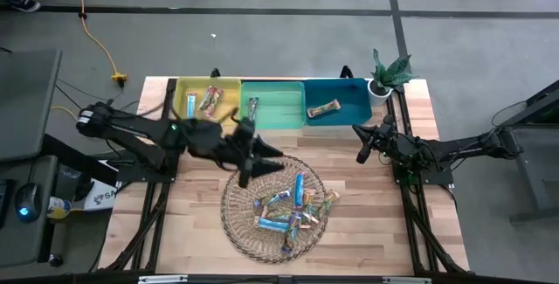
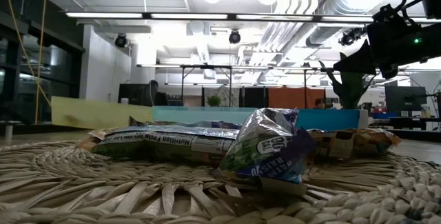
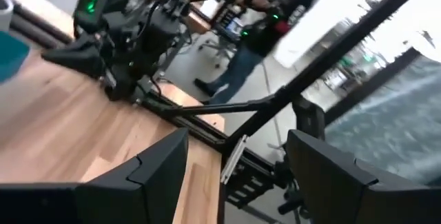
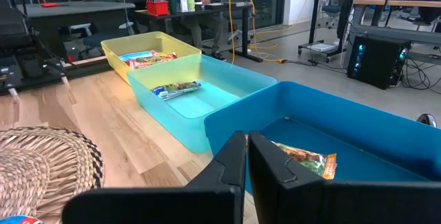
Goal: Pick and place Granola Bars by type
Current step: Put the red granola bar into the yellow bin
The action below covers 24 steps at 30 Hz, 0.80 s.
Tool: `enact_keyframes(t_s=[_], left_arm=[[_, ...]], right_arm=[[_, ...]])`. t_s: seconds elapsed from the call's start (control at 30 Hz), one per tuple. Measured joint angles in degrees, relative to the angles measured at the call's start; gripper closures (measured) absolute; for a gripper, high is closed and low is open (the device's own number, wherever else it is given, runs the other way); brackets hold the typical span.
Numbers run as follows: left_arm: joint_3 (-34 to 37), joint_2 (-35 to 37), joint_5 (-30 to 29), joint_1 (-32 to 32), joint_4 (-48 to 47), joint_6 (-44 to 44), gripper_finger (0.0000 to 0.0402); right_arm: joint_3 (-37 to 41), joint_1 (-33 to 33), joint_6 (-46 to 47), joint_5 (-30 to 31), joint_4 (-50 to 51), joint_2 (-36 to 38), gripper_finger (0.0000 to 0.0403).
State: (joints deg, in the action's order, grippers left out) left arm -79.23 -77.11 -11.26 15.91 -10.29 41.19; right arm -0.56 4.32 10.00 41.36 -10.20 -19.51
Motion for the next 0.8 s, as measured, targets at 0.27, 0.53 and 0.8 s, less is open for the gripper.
enact_keyframes(t_s=[0.27,0.53,0.8], left_arm=[[0.0,-7.9,-14.5,3.6,0.3,16.7,0.0158],[0.0,-15.6,-17.9,3.1,3.6,25.2,0.0158],[-2.7,-23.0,-17.5,-0.2,2.5,34.3,0.0158]], right_arm=[[0.0,0.0,0.0,0.0,0.0,0.0,0.0402],[0.0,0.0,0.0,0.0,-0.1,0.0,0.0402],[0.0,0.0,0.0,0.0,-0.2,0.0,0.0402]])
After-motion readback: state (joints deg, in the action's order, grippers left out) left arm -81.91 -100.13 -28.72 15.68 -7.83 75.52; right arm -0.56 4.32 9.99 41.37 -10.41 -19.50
